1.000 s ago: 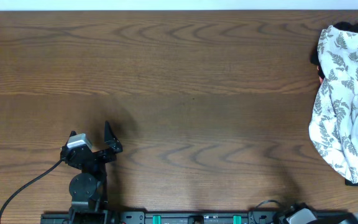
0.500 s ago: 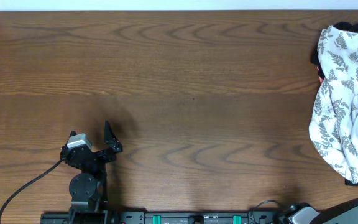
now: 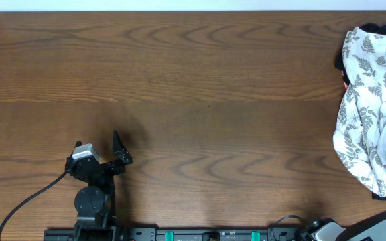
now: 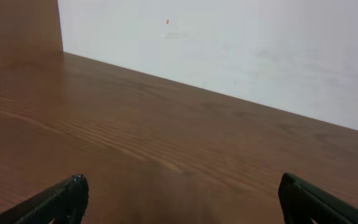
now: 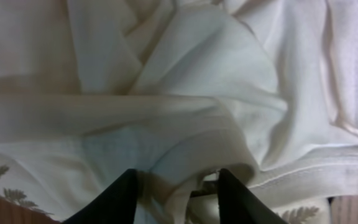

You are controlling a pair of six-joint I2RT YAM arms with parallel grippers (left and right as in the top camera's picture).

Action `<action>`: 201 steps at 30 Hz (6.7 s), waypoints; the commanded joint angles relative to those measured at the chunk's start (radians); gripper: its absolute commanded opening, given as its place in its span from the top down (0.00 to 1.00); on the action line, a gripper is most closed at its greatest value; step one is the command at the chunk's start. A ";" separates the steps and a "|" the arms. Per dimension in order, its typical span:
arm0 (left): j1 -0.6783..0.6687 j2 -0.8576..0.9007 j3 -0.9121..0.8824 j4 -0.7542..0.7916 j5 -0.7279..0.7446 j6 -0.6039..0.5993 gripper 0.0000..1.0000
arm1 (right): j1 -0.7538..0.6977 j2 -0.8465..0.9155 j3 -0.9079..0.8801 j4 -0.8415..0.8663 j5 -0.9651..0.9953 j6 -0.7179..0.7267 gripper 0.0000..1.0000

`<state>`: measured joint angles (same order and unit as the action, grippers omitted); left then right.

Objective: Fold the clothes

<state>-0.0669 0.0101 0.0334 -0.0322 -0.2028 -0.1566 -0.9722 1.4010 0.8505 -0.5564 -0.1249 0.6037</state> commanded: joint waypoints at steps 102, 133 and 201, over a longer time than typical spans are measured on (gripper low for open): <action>0.004 -0.006 -0.029 -0.018 -0.016 0.006 0.02 | 1.719 0.723 0.749 0.914 -0.027 -0.254 0.08; 0.004 0.005 0.019 0.052 0.384 -0.045 0.02 | 1.036 0.323 0.742 -0.576 0.121 -0.425 0.05; -0.476 1.751 0.988 -0.271 0.254 -0.810 0.43 | 0.958 0.328 0.477 -0.228 0.121 -0.516 0.03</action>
<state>-0.5438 1.7363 1.0100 -0.3061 0.0898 -0.9447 -0.0093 1.7214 1.3354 -0.7929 -0.0071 0.1005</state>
